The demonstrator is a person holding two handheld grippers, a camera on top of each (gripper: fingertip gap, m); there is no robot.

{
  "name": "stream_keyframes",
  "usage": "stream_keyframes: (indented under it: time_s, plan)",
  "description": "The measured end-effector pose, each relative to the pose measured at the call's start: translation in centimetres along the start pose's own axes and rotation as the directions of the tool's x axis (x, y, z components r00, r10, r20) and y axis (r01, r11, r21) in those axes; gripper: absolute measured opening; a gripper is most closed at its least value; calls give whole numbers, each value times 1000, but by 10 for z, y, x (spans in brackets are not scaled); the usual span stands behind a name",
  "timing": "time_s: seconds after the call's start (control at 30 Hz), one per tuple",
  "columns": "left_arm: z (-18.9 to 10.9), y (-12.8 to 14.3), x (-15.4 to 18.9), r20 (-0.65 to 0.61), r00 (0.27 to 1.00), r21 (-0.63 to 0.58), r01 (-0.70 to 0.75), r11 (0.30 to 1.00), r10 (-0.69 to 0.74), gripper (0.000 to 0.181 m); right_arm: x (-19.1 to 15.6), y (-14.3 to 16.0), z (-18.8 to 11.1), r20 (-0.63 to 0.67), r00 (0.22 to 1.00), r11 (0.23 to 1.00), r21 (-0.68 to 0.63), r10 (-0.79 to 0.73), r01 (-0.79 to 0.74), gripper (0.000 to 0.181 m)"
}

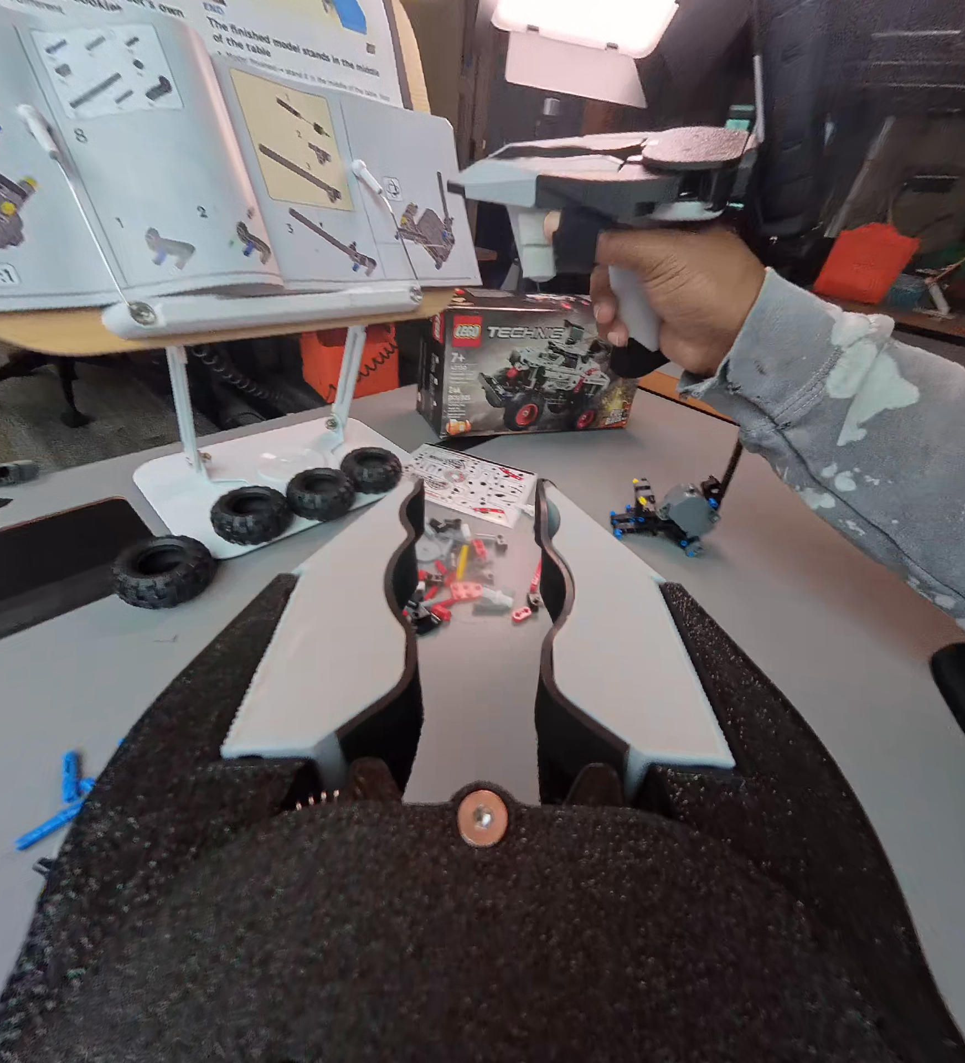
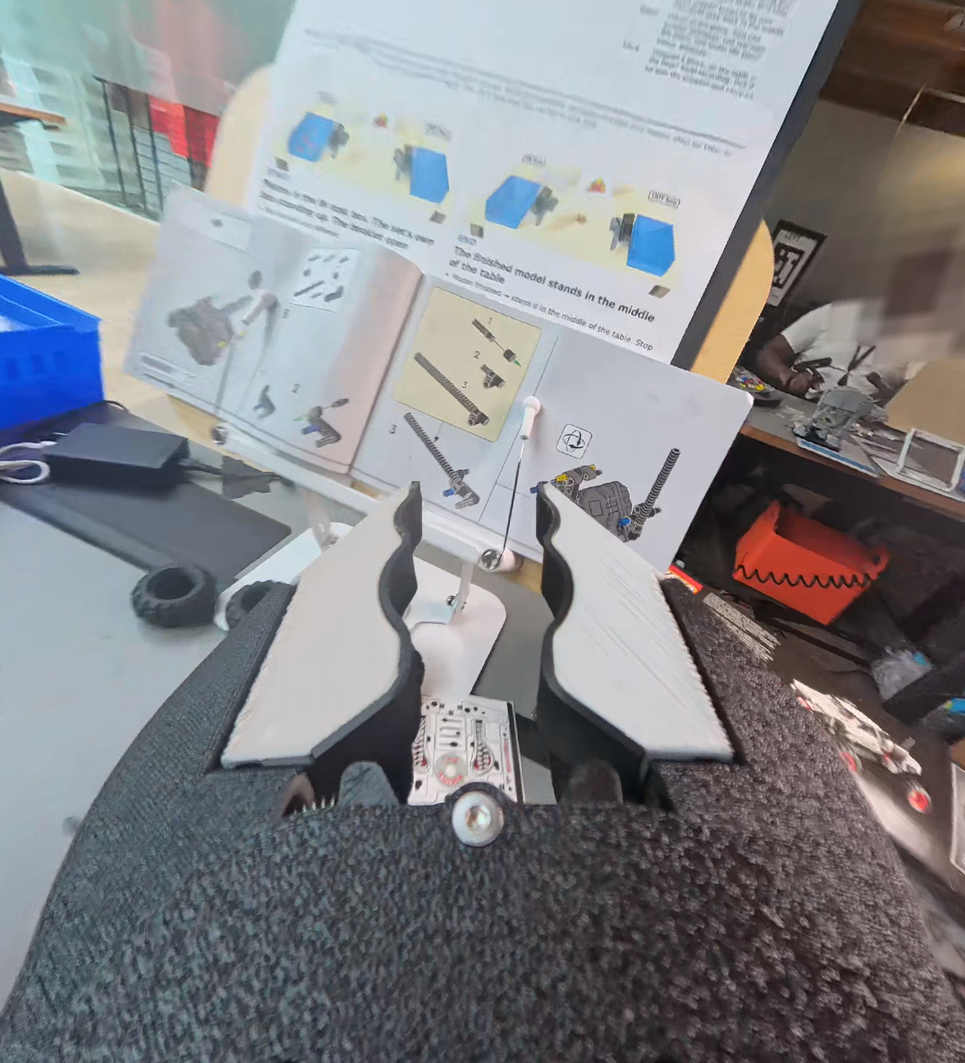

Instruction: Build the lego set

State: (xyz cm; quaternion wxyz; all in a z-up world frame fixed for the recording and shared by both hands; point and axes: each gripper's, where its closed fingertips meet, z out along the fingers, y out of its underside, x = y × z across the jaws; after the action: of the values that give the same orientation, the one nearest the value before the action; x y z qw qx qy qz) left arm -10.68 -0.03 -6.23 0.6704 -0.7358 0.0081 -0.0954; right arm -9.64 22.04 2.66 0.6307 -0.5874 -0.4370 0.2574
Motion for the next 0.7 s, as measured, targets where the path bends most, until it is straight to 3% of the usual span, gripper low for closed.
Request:
stream_keyframes:
  time_s: [0.13,0.2,0.23,0.3,0.43,0.57,0.63,0.7]
  plan:
    - [33,-52,-49,113,993,9,-22,1000,21,37,20,20,81,-80,991,982,-165,-107,93,35]
    - [55,-78,-82,164,986,5,6,1000,-7,37,27,26,102,-78,978,953,-251,-192,168,32]
    - [67,-87,-101,191,981,-12,24,1000,-21,37,31,26,106,-64,967,934,-280,-247,220,21]
    - [91,-96,-138,235,970,-53,71,996,-57,38,34,26,107,-6,947,893,-332,-322,302,8]
    - [132,-87,-193,280,955,-142,144,979,-100,37,59,41,88,77,943,825,-466,-323,320,14]
    - [148,-83,-210,313,950,-167,70,983,-14,15,74,74,63,159,986,821,-556,-48,130,21]
    - [146,-82,-213,339,941,-167,51,985,8,11,70,73,51,176,974,838,-545,146,-27,33]
    - [144,-76,-215,347,938,-167,52,985,9,3,83,73,45,124,966,846,-517,226,-132,46]
